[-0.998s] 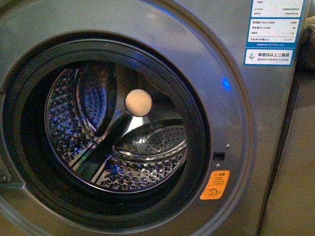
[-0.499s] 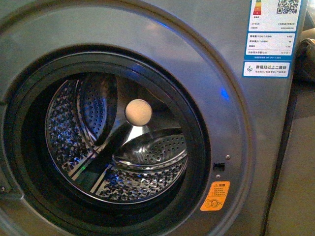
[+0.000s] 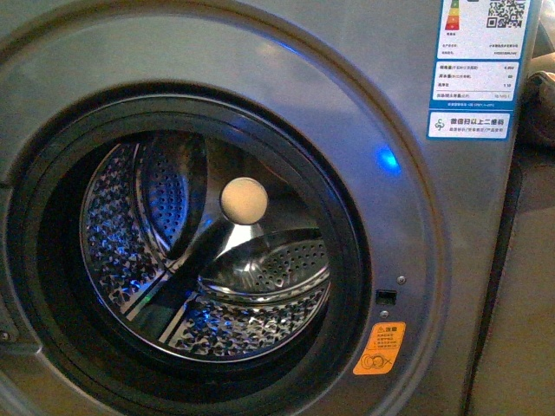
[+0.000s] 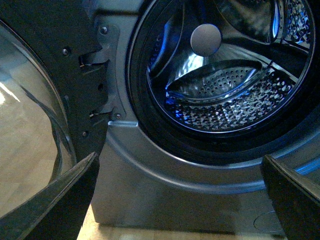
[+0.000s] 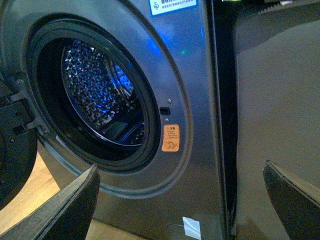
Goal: Put clothes into washing machine
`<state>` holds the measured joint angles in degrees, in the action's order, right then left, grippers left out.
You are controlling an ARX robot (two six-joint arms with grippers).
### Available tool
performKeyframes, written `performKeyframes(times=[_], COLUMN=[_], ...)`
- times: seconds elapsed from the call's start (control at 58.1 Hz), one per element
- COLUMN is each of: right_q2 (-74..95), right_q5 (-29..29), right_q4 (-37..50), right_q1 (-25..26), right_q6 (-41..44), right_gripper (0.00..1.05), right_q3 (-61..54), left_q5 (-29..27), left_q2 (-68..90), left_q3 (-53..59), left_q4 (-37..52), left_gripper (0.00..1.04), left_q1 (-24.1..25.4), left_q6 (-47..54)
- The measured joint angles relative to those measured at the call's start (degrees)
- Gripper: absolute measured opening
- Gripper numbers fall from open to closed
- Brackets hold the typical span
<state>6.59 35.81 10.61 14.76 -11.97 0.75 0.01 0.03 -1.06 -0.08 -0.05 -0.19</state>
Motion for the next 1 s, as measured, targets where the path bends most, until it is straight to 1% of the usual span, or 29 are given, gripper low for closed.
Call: performKeyframes(times=[0.086,0.138,0.155,0.189,0.206,0.258,0.275,0.327,0.378,0.447,0.482,0.533,0.551,0.671,0.826,0.86,0.929,0.998], right_q2=[4.74,9.49,10.36,14.16,15.10,21.77,25.38,32.89,39.19,46.18,51.19,54.99,57.59,67.28,79.78,82.82,89.57,94.18], right_q5=[3.54,7.63,8.79,11.69,12.37,16.09,17.66,18.86,18.43,15.89,13.70,12.33,11.39,7.39,4.90,4.26,2.43,1.64], right_q4=[5.62,11.15,12.09,16.17,17.18,24.11,27.63,33.83,36.28,34.07,30.42,27.63,25.40,16.87,2.49,0.87,0.59,-1.03], right_q1=[4.74,9.70,10.60,14.38,15.30,21.24,24.09,29.27,32.83,35.80,37.46,38.66,39.47,42.82,47.78,48.78,50.80,51.80], right_q6=[-0.92,-2.19,-2.47,-3.04,-3.19,-4.11,-4.92,-5.53,-5.33,-2.99,-0.04,2.51,4.11,11.93,21.11,23.30,29.16,31.78], right_gripper=[0.97,0.97,0.97,0.97,0.97,0.97,0.97,0.97,0.97,0.97,0.97,0.97,0.97,0.97,0.97,0.97,0.97,0.97], right_q3=[1.90,4.11,4.50,6.21,6.62,9.33,10.88,14.43,18.18,23.26,27.08,29.94,32.02,40.83,52.96,54.84,57.59,59.67], left_q5=[0.00,0.00,0.00,0.00,0.00,0.00,0.00,0.00,0.00,0.00,0.00,0.00,0.00,0.00,0.00,0.00,0.00,0.00], left_q2=[0.00,0.02,0.02,0.02,0.02,0.02,0.02,0.02,0.00,0.02,0.02,0.02,0.02,0.02,0.02,0.02,0.00,0.02], left_q3=[0.00,0.00,0.00,0.00,0.00,0.00,0.00,0.00,0.00,0.00,0.00,0.00,0.00,0.00,0.00,0.00,0.00,0.00], left_q4=[0.00,0.00,0.00,0.00,0.00,0.00,0.00,0.00,0.00,0.00,0.00,0.00,0.00,0.00,0.00,0.00,0.00,0.00], left_gripper=[0.98,0.98,0.98,0.98,0.98,0.98,0.98,0.98,0.98,0.98,0.98,0.98,0.98,0.98,0.98,0.98,0.98,0.98], left_q1=[0.00,0.00,0.00,0.00,0.00,0.00,0.00,0.00,0.00,0.00,0.00,0.00,0.00,0.00,0.00,0.00,0.00,0.00], left_q6=[0.00,0.00,0.00,0.00,0.00,0.00,0.00,0.00,0.00,0.00,0.00,0.00,0.00,0.00,0.00,0.00,0.00,0.00])
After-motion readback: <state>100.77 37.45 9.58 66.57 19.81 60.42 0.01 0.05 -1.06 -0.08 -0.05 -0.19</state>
